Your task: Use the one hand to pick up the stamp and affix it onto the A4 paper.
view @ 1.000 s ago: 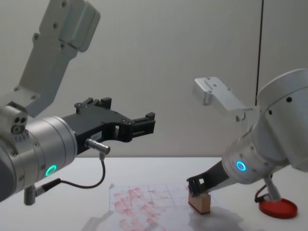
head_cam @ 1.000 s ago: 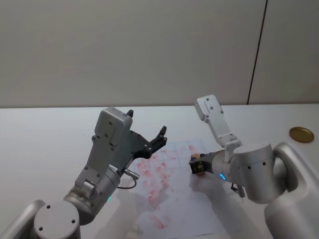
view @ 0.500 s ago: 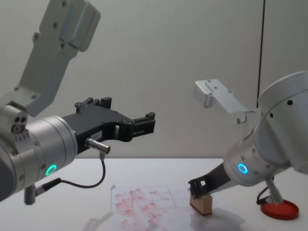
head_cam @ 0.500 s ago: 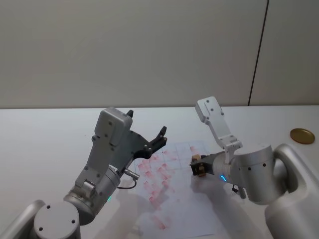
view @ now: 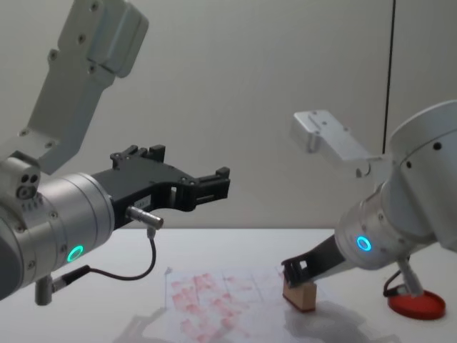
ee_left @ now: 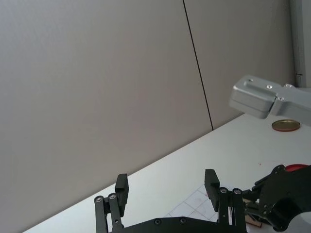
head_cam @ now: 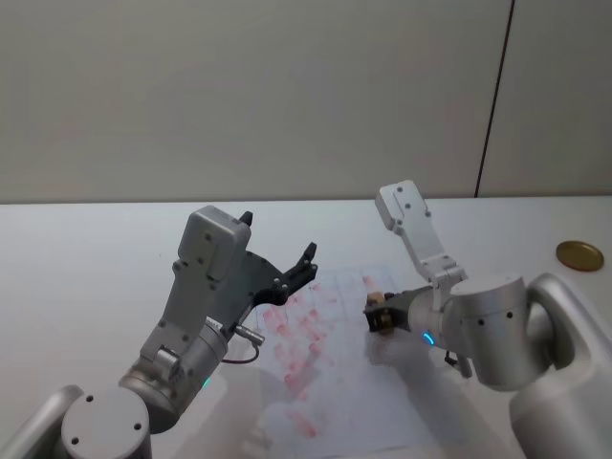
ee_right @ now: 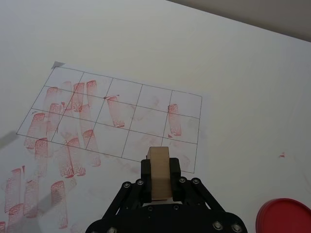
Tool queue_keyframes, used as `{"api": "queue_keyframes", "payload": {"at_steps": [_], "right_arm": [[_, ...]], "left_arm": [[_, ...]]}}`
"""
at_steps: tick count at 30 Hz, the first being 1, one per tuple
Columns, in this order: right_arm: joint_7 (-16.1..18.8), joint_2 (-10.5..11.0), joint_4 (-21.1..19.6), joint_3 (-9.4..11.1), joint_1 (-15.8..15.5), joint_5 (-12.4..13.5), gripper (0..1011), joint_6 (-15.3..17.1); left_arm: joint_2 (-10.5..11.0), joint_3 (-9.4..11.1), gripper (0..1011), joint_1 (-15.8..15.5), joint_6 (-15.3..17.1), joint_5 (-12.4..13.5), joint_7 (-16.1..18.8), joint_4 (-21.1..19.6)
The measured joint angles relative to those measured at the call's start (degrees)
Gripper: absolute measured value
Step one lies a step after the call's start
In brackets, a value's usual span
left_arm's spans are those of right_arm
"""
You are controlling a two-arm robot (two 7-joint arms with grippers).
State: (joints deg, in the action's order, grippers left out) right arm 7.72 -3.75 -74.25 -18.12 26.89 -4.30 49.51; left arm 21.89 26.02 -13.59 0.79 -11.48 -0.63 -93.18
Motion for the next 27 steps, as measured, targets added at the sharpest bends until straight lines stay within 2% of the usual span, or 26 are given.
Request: {"api": "queue_keyframes", "payload": {"at_steps": [6,17,27], "right_arm": [[-0.4,0.3,-1.9,0.6,-0.3,-0.2,201,-1.6],[-1.5,1.3,-8.4,2.5,-0.5,0.4,201,-4.8],[-2.5,2.4,-12.7,4.2,-1.6,1.4,201,-4.4]], "left_arm": [[0.0,0.0,993,0.0,0.0,0.0,0.0,0.0],[0.0,0.0,993,0.0,0.0,0.0,0.0,0.0],[0.0,0.0,993,0.0,0.0,0.0,0.0,0.0]]}}
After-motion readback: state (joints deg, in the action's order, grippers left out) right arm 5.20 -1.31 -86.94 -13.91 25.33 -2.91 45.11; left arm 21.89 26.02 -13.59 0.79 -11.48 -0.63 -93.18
